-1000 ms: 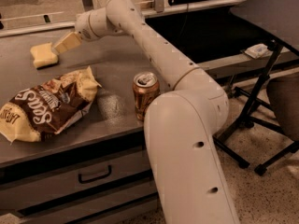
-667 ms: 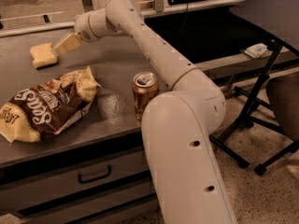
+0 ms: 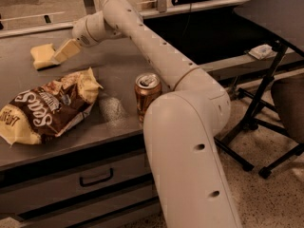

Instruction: Pick sponge

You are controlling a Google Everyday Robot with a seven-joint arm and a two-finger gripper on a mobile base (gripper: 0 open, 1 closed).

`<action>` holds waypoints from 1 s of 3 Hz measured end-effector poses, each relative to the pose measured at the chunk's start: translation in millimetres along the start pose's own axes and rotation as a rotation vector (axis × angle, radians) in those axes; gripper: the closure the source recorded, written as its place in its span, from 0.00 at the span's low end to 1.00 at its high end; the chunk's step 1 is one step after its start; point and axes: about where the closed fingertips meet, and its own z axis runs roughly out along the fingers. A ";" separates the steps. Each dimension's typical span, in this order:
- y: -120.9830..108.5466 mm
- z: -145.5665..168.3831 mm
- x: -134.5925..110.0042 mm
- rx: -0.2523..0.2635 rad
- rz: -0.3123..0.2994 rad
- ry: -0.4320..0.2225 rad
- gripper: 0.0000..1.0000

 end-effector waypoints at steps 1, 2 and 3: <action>6.3 1.0 1.5 -0.011 -0.007 0.010 0.00; 14.6 6.1 8.1 -0.031 0.001 0.024 0.00; 24.1 15.4 16.6 -0.057 0.017 0.031 0.00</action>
Offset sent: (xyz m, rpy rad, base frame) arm -0.0209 0.0046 -0.0310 -0.0483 0.0575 0.0331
